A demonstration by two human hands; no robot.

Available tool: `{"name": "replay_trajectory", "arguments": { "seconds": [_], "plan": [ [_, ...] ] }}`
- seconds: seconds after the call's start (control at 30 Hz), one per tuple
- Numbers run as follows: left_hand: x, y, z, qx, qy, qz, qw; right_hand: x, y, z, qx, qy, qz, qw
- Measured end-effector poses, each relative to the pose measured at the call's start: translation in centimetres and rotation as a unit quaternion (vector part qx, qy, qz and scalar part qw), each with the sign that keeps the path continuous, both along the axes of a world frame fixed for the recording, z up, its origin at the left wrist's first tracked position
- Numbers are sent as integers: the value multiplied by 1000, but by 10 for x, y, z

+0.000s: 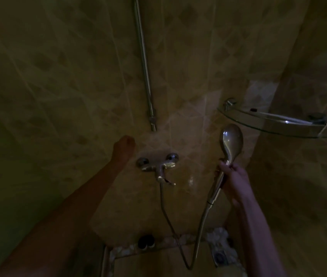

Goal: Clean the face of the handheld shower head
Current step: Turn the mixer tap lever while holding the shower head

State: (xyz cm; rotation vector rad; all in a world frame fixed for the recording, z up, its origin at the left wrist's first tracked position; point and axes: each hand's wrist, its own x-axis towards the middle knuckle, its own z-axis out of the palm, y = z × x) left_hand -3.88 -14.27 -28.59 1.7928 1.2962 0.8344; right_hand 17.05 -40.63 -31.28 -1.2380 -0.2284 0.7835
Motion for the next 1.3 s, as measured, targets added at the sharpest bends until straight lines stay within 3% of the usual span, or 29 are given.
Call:
{"name": "replay_trajectory", "arguments": {
  "seconds": [0.23, 0.47, 0.67, 0.77, 1.07, 1.3],
  "plan": [
    [5, 43, 135, 297, 12, 33, 954, 0, 48, 113, 74, -74, 17, 994],
    [21, 82, 258, 517, 66, 132, 843, 19, 96, 224, 156, -169, 24, 973],
    [24, 117, 328, 561, 106, 164, 804, 30, 122, 291, 201, -255, 27, 946],
    [32, 136, 324, 572, 129, 167, 793, 33, 134, 319, 213, -261, 26, 941],
    [44, 154, 312, 629, 90, 248, 731, 48, 182, 399, 276, -316, 49, 906],
    [42, 159, 314, 656, 74, 273, 700, 60, 223, 475, 311, -327, -10, 892]
  ]
}}
